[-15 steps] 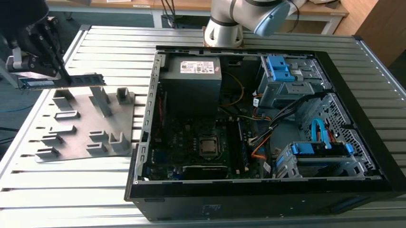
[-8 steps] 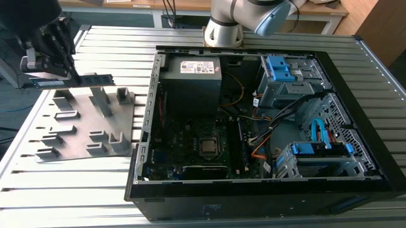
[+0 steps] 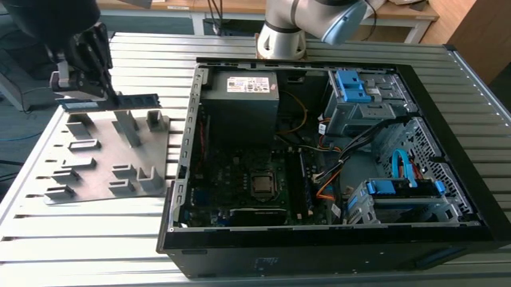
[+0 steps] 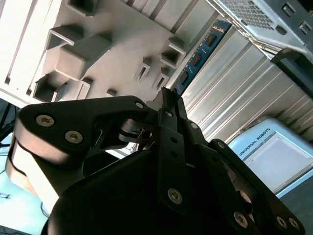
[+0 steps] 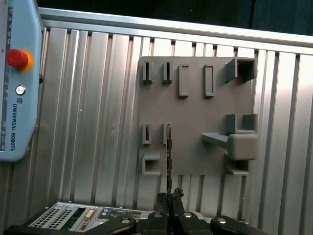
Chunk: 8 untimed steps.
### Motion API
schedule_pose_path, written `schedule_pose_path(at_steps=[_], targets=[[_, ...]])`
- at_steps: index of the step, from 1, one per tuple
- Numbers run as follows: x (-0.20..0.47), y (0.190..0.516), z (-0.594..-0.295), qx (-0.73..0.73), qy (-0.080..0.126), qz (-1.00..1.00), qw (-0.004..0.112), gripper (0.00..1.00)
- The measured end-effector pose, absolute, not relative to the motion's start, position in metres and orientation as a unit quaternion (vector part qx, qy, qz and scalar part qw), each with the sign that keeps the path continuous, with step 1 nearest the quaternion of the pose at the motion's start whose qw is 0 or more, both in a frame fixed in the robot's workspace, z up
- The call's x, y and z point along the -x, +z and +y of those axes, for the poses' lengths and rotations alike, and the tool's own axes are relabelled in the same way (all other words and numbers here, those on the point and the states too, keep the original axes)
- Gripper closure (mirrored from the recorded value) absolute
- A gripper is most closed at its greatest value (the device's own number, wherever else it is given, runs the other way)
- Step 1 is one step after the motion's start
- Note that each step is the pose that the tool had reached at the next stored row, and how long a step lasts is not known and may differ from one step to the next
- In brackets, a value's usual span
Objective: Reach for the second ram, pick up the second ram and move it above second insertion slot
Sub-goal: 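Pick up the second ram and move it above second insertion slot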
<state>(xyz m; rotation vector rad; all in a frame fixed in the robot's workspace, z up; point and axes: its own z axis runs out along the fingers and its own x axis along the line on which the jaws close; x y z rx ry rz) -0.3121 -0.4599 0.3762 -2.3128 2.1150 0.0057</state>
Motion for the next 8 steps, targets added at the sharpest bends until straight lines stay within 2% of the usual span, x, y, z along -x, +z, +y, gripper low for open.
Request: schedule_pose_path(at_steps=[8], targets=[[0.292,0.376,-0.460,0.738,0.002,0.675,0.004,0.86]])
